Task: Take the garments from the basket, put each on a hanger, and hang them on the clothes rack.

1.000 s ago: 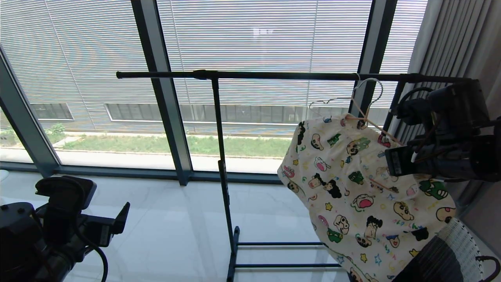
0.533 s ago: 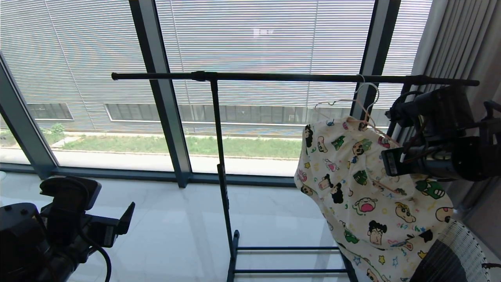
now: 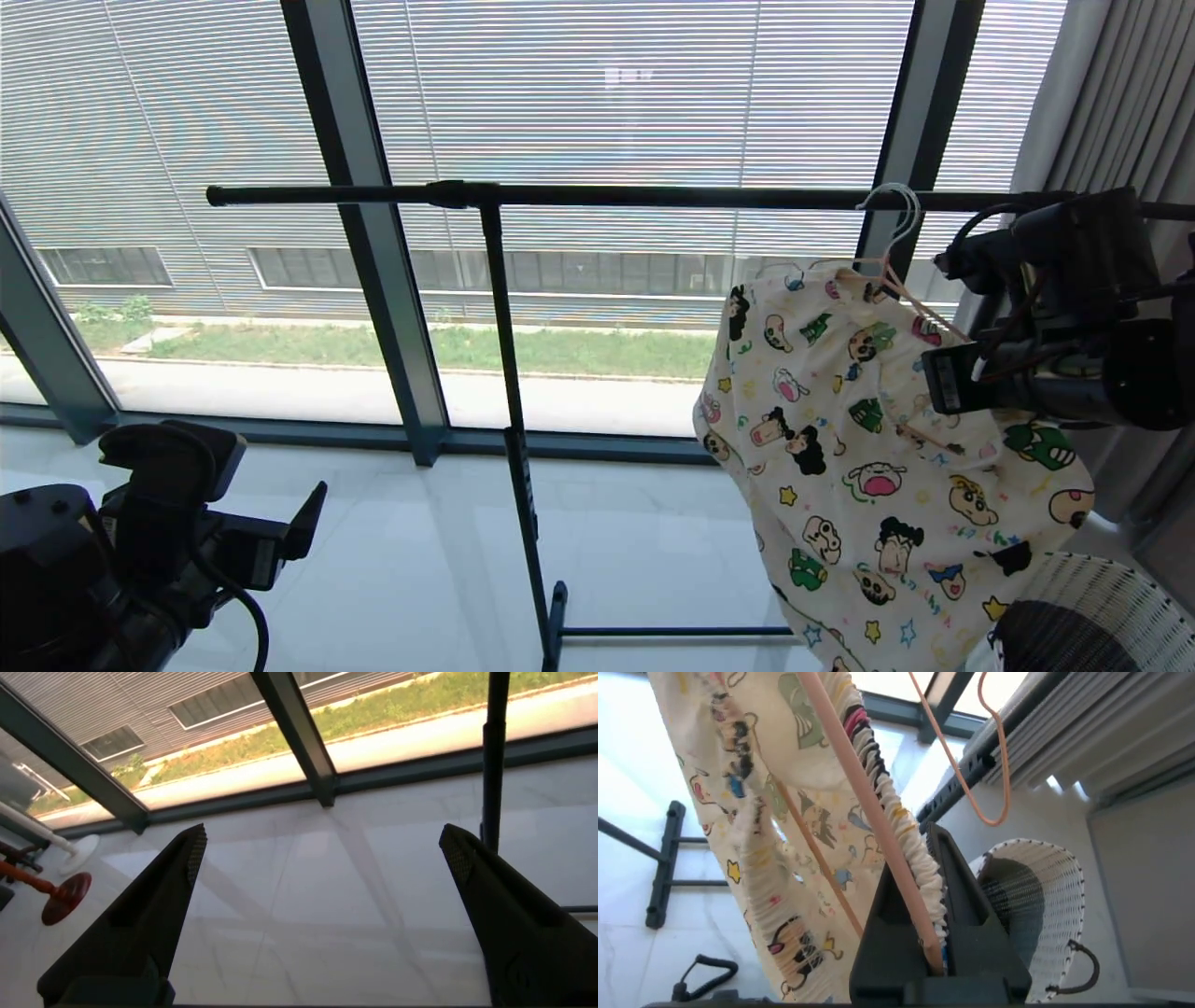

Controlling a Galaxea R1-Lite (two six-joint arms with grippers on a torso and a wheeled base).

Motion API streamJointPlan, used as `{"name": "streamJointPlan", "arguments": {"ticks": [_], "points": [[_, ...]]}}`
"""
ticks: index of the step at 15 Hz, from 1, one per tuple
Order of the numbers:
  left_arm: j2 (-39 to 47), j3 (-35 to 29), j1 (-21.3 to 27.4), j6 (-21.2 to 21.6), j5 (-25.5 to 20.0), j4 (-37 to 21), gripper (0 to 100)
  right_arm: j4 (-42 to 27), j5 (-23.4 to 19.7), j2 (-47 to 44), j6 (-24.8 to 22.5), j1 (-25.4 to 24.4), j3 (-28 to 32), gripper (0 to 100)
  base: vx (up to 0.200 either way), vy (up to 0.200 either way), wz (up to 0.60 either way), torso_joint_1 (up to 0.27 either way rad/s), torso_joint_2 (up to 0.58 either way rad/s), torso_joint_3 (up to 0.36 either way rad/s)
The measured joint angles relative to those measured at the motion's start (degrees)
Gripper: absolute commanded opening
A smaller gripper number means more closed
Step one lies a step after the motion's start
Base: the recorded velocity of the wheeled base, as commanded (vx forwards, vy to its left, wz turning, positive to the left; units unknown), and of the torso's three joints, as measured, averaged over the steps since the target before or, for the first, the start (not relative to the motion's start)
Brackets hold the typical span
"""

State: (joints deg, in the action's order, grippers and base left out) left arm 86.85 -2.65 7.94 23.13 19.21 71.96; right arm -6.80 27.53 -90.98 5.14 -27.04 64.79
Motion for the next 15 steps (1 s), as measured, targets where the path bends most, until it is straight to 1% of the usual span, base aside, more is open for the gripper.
{"name": "streamJointPlan", "arguments": {"ticks": [6, 12, 15], "points": [[-0.05, -0.05, -0.04, 0.00, 0.00, 0.00, 100, -1.49, -0.02, 2.28, -0.24, -0.22, -0.18, 0, 0.200, 0.000, 0.00, 0.002, 0.00, 0.001], [-0.24, 0.01, -0.02, -0.11, 0.00, 0.38, 100, -1.38, -0.05, 2.54, -1.21, -1.88, 0.30, 0, 0.000, 0.000, 0.00, 0.000, 0.00, 0.000], [-0.22, 0.01, -0.04, -0.11, 0.02, 0.33, 100, -1.43, -0.09, 1.05, -2.11, -1.84, 2.68, 0, 0.000, 0.000, 0.00, 0.000, 0.00, 0.000]]}}
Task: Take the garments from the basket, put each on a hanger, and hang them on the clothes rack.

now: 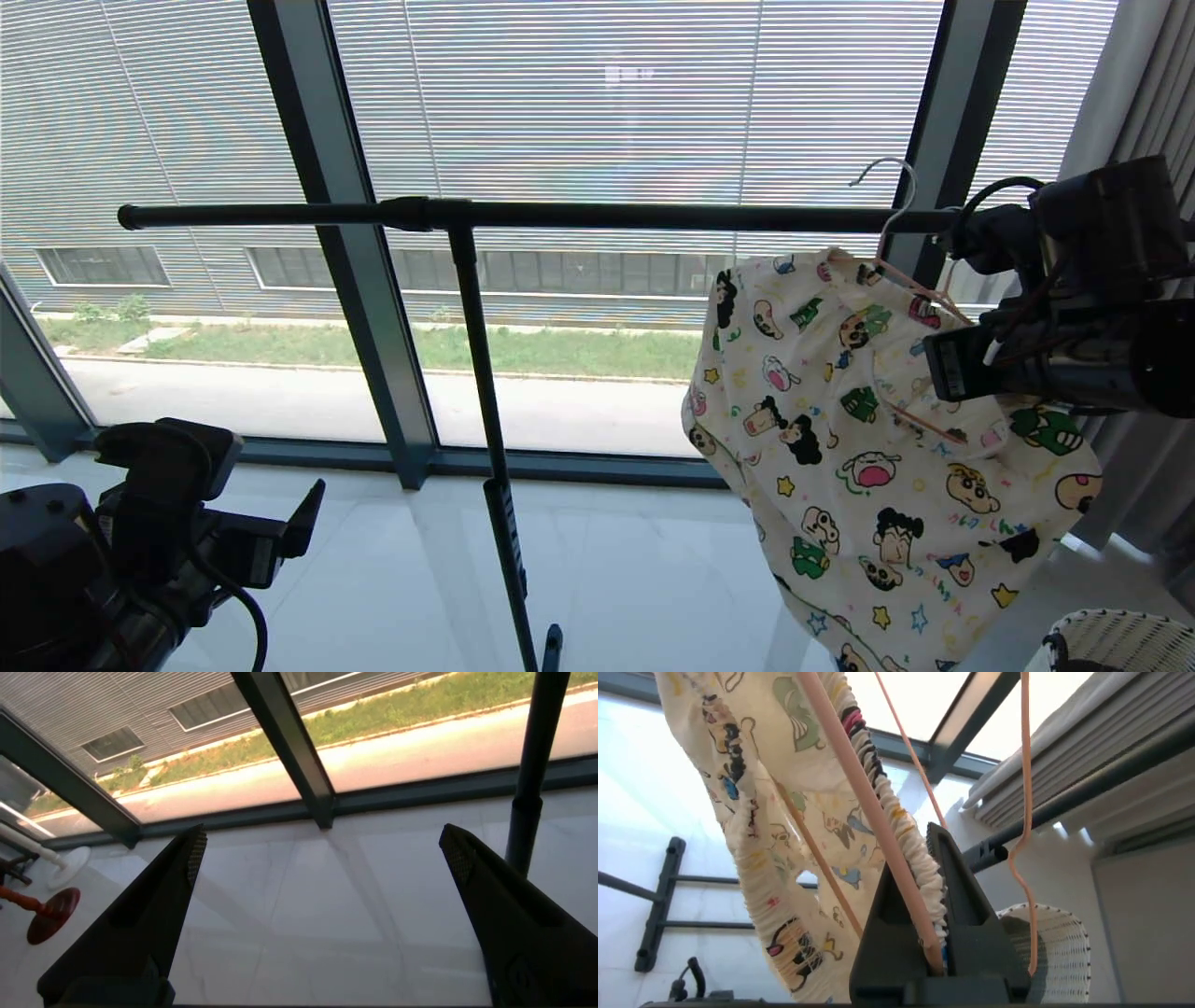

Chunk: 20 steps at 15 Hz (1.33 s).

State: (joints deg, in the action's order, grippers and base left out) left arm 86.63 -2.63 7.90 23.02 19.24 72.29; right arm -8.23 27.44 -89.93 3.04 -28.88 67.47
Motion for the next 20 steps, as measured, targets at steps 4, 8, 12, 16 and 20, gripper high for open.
{"name": "streamJointPlan", "arguments": {"ticks": [4, 8, 12, 16, 20], "points": [[-0.05, 0.02, 0.00, -0.09, -0.02, 0.02, 100, -0.02, -0.02, -5.79, -0.04, 1.07, 5.32, 0, 0.000, 0.000, 0.00, 0.000, 0.00, 0.000], [-0.11, 0.07, 0.01, -0.17, 0.00, 0.02, 100, 0.18, -0.02, -10.40, -0.02, 1.68, 6.80, 0, 0.000, 0.000, 0.00, 0.000, 0.00, 0.000], [-0.11, 0.29, 0.00, -0.17, 0.00, 0.00, 100, 0.11, 0.00, -11.89, -0.02, 1.73, 7.19, 0, 0.000, 0.000, 0.00, 0.000, 0.00, 0.000], [-0.11, 0.51, 0.01, -0.17, 0.05, 0.02, 100, -0.15, -0.02, -12.87, -0.06, 1.76, 10.31, 0, 0.000, 0.000, 0.00, 0.000, 0.00, 0.000], [-0.16, 0.51, 0.01, -0.16, 0.00, 0.02, 100, -2.13, -0.02, -14.62, -0.15, 1.77, 12.87, 0, 0.000, 0.000, 0.00, 0.000, 0.00, 0.000]]}}
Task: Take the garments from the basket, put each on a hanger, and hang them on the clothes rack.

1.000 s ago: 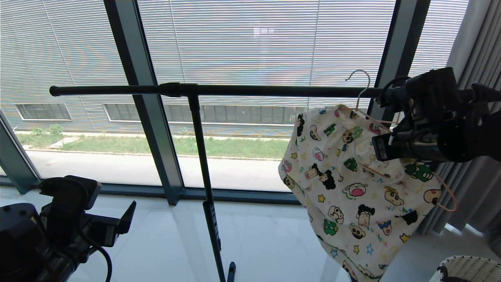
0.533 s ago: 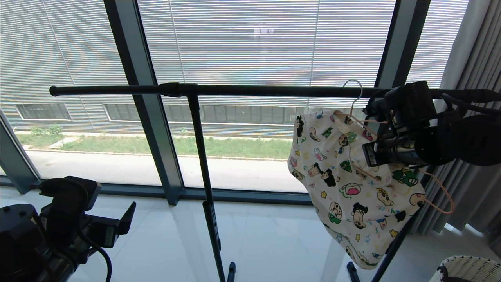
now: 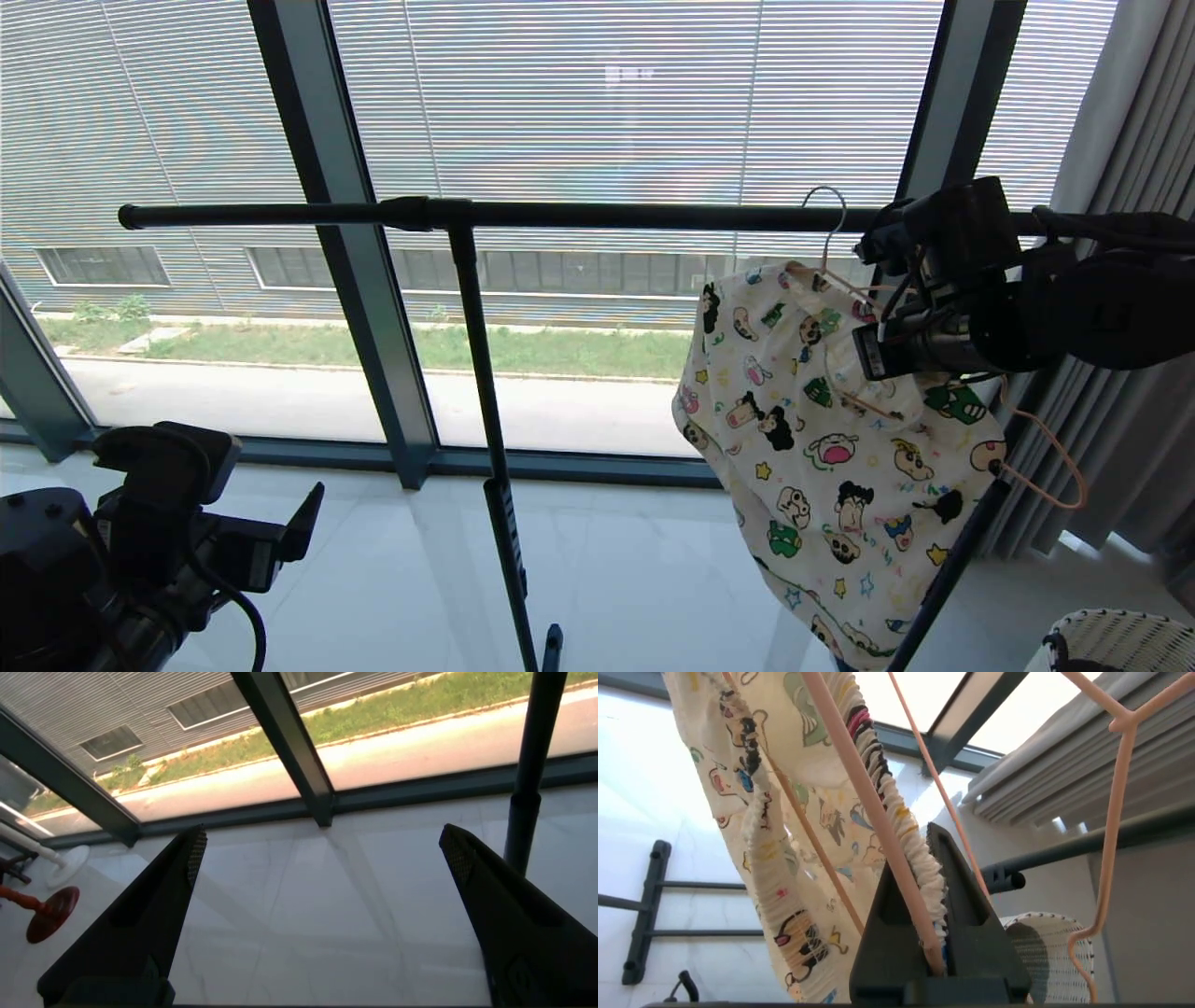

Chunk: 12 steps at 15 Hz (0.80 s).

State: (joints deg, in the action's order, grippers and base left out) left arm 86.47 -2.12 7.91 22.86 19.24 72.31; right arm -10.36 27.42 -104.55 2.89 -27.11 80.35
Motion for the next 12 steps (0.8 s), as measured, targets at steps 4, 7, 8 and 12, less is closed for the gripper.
{"name": "streamJointPlan", "arguments": {"ticks": [4, 7, 8, 12], "points": [[-0.72, 0.41, -0.01, -0.01, -0.02, -0.04, 100, -0.55, 0.00, -1.24, -0.44, 0.00, 1.01, 0, 0.000, 0.000, 0.00, 0.000, 0.00, 0.000], [-0.98, 1.27, -0.01, -0.01, 0.00, -0.02, 100, -0.69, -0.02, -1.11, -0.24, -0.01, 1.13, 100, 0.000, 0.000, 0.00, 0.000, 0.00, 0.000], [-0.98, 1.19, -0.11, 0.02, -0.02, -0.02, 100, -0.67, -0.02, -0.83, -0.18, -0.04, 1.13, 100, 0.000, 0.000, 0.00, 0.000, 0.00, 0.000], [-0.96, 0.76, -1.44, 0.10, 0.02, 0.00, 100, -2.55, -0.38, 1.95, -0.95, -0.26, 0.55, 100, 0.000, 0.000, 0.00, 0.000, 0.00, 0.000]]}}
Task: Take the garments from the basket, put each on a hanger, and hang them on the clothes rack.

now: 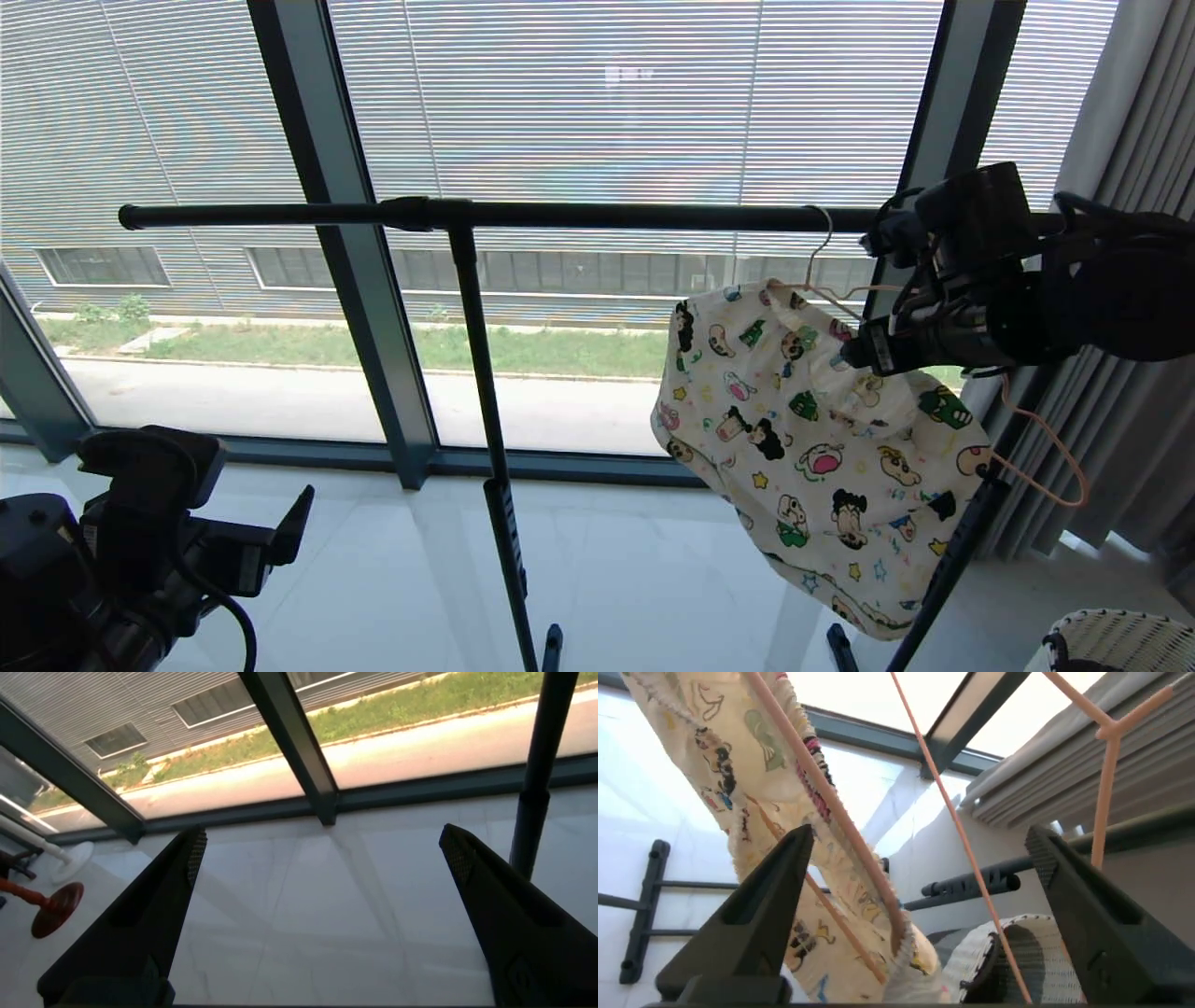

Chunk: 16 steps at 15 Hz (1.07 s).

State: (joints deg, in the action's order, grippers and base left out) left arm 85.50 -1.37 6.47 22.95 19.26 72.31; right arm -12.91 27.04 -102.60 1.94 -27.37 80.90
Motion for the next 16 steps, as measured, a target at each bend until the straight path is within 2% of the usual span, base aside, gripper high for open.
{"name": "streamJointPlan", "arguments": {"ticks": [1, 3, 11, 16], "points": [[0.02, -0.01, -1.07, 0.09, 0.00, 0.00, 100, -1.87, -0.66, 1.50, -0.66, 0.00, -0.09, 100, 0.000, 0.000, 0.00, 0.000, 0.00, 0.000], [0.13, -0.06, -2.60, 0.15, -0.02, 0.00, 100, -4.49, -1.51, 5.50, -2.45, 0.44, -1.00, 100, -0.200, 0.000, 0.00, 0.005, 0.00, 0.002], [-0.22, -0.23, -3.63, 0.15, -0.05, 0.07, 100, -4.72, -1.51, 14.73, -3.33, 2.54, -9.37, 100, -0.200, 0.000, 0.00, 0.001, 0.00, 0.002], [-1.52, -0.65, -6.50, 0.15, -0.02, 0.00, 100, -4.83, -1.48, 21.54, -4.29, 2.71, -17.70, 100, -0.200, 0.000, 0.00, 0.002, 0.00, 0.000]]}}
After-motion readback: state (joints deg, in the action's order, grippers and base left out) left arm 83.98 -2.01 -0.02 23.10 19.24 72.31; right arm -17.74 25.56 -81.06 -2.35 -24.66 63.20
